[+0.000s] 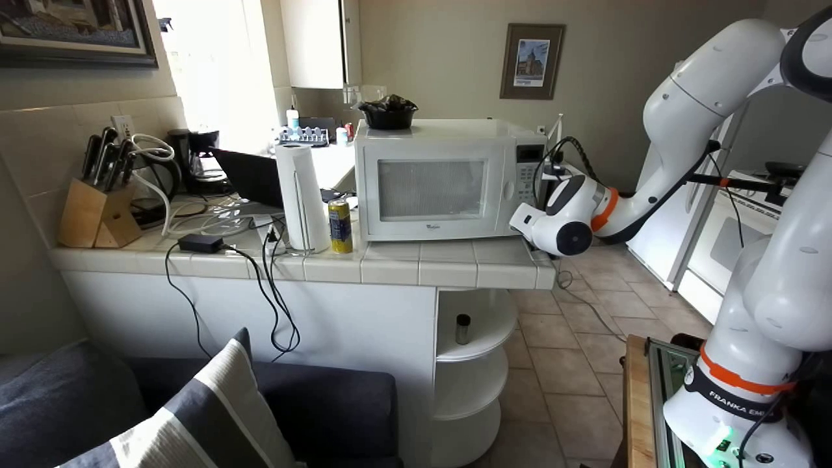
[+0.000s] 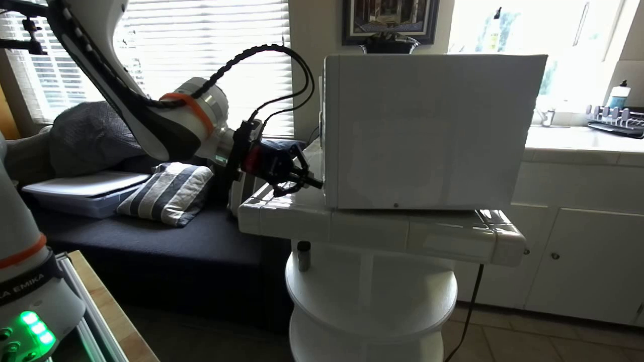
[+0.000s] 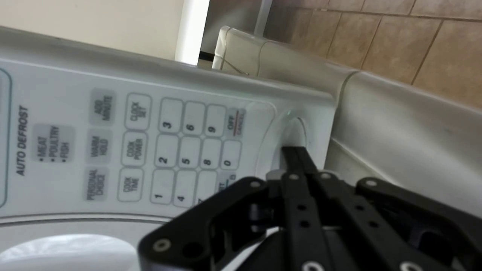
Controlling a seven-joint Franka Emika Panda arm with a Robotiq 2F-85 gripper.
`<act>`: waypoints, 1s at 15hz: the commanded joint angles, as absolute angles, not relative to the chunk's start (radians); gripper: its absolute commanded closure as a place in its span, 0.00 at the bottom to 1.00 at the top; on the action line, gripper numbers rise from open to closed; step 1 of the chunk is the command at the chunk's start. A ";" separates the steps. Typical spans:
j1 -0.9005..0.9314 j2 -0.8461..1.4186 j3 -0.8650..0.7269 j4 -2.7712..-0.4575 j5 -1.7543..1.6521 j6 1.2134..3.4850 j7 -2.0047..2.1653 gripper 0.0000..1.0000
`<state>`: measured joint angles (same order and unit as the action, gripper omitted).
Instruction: Open the microwave.
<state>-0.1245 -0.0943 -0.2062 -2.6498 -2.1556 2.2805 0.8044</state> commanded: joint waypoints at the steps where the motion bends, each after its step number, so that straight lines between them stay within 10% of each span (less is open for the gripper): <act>1: -0.148 -0.062 -0.221 -2.622 -2.263 2.293 0.864 1.00; 15: -0.182 -0.160 -0.254 -2.676 -2.375 2.522 0.787 1.00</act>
